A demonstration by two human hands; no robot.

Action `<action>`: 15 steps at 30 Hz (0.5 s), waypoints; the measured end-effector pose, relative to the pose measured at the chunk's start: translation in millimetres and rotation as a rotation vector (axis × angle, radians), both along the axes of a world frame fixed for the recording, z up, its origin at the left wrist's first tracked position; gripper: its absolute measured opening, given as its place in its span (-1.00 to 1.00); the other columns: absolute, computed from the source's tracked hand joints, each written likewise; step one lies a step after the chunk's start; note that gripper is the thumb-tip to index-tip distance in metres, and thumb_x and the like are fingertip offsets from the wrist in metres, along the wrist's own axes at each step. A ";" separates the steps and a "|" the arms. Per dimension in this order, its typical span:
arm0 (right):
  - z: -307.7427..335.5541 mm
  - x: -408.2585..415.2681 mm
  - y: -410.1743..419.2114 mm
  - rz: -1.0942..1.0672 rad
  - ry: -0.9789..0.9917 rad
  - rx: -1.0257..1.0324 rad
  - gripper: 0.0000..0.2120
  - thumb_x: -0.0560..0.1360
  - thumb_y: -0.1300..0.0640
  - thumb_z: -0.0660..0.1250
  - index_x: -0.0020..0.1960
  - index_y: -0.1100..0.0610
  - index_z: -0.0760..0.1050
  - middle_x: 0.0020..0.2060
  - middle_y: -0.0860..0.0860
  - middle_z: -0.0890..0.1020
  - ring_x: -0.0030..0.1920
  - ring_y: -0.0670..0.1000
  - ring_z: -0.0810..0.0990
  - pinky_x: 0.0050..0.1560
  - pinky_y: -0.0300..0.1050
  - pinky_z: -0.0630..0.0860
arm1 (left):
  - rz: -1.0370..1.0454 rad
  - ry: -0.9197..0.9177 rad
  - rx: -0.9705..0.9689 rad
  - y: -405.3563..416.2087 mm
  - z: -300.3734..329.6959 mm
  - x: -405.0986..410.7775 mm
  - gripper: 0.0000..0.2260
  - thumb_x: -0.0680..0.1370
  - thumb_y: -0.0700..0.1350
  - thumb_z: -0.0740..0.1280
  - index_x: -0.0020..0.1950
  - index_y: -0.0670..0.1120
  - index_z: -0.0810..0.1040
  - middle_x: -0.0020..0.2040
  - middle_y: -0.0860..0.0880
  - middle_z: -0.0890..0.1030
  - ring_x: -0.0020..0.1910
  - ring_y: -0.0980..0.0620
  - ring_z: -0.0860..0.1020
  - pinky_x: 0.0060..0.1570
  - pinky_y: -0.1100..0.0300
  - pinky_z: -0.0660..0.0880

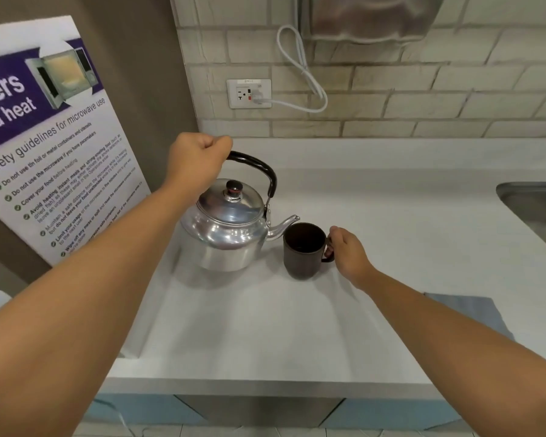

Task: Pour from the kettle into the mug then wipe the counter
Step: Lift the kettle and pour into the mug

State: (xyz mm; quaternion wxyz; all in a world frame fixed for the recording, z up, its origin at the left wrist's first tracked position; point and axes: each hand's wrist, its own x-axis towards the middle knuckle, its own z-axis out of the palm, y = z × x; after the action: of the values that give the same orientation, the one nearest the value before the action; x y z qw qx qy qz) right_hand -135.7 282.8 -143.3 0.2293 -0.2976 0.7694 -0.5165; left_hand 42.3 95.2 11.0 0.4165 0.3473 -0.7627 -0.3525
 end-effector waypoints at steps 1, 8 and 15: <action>0.3 -0.9 0.3 0.004 0.011 0.015 -0.68 0.59 0.09 0.00 -0.31 0.16 0.23 -0.39 0.04 0.38 -0.34 0.01 0.39 -0.28 -0.12 0.35 | -0.010 -0.009 -0.011 1.9 2.1 -1.2 -0.60 0.40 -0.09 0.27 -0.59 -0.04 0.19 -0.67 0.12 0.12 -0.63 0.13 0.13 -0.61 0.33 0.13; 3.0 -5.1 4.6 0.023 0.050 0.057 -0.73 0.57 0.09 0.01 -0.27 0.17 0.25 -0.34 0.12 0.39 -0.32 0.03 0.39 -0.31 -0.12 0.32 | -0.074 -0.084 -0.157 12.9 14.6 -10.3 -0.65 0.39 -0.12 0.28 -0.53 -0.13 0.23 -0.55 -0.03 0.17 -0.52 0.07 0.15 -0.41 0.21 0.20; 4.9 -4.7 6.6 0.040 0.065 0.068 -0.73 0.58 0.11 0.00 -0.27 0.17 0.25 -0.33 0.13 0.38 -0.31 0.04 0.41 -0.31 -0.11 0.31 | -0.112 -0.165 -0.227 14.1 14.6 -20.8 -0.66 0.38 -0.09 0.28 -0.54 -0.14 0.26 -0.57 -0.01 0.18 -0.56 0.09 0.15 -0.41 0.20 0.26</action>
State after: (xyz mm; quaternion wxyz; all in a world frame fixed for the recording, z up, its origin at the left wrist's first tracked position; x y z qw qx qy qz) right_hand -140.5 289.4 -138.4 0.2244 -0.3215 0.7875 -0.4756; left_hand 21.5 109.3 25.6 0.3688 0.2824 -0.8475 -0.2569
